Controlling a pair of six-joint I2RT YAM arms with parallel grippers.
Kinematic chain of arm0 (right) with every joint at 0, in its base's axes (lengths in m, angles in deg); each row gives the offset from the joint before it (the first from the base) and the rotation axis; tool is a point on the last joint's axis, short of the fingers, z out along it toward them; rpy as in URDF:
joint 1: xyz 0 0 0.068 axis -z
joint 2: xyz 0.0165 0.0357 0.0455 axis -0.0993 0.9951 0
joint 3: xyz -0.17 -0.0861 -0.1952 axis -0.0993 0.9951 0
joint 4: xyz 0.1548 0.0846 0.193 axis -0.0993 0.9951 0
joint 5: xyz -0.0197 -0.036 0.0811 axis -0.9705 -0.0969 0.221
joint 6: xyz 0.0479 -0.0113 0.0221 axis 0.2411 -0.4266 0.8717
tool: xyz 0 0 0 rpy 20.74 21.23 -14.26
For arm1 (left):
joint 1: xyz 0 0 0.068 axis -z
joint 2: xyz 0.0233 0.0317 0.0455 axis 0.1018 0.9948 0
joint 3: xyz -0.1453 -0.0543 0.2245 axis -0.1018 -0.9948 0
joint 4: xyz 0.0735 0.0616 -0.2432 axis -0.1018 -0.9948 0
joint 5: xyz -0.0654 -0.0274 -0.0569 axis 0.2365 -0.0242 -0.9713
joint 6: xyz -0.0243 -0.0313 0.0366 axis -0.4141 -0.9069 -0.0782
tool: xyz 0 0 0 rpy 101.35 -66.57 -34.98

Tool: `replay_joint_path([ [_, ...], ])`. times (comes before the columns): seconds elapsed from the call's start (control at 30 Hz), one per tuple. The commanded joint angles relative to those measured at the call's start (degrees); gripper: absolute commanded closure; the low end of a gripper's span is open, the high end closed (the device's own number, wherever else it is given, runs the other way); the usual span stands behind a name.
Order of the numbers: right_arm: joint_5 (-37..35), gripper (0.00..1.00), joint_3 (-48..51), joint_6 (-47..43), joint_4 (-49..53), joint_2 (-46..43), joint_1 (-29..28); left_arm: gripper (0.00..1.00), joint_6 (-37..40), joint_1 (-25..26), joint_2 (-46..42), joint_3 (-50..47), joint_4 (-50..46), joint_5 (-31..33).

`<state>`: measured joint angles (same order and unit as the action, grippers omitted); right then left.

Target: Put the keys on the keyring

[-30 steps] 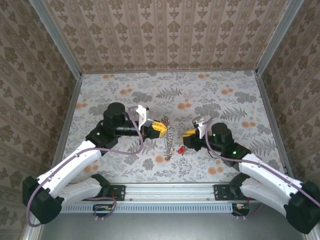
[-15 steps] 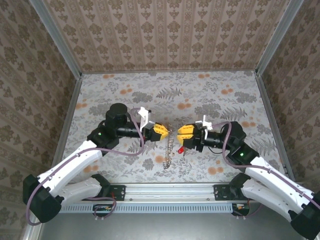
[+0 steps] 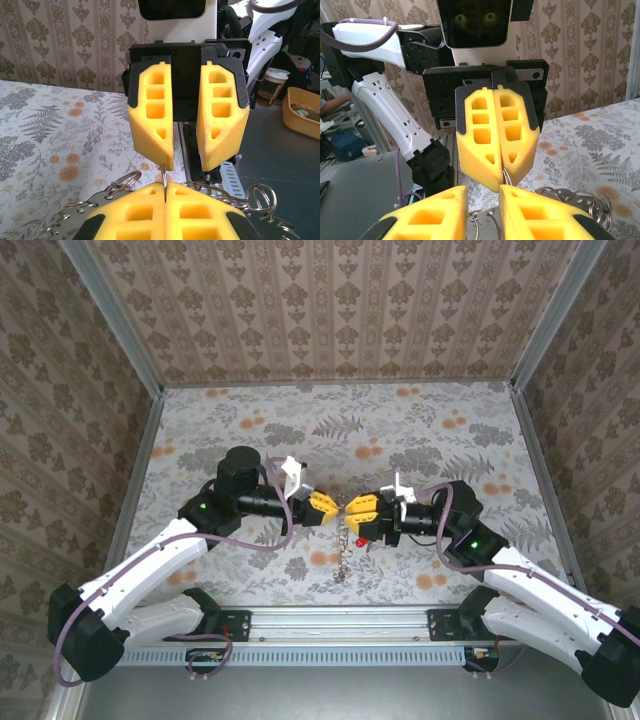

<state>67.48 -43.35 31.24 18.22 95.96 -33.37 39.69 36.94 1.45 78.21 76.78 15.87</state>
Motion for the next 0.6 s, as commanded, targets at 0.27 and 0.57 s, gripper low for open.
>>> replay_joint_path([
  [0.27, -1.83, 0.79, -2.09, -3.61, 2.70, 0.67, -1.01, 1.00, 1.52, 0.81, -0.51, 2.26, 1.10, -2.25],
  [0.57, -3.50, 0.79, -1.76, -4.00, 3.14, 0.24, -1.04, 1.00, 1.91, 1.22, -0.88, 2.64, 0.40, -2.22],
])
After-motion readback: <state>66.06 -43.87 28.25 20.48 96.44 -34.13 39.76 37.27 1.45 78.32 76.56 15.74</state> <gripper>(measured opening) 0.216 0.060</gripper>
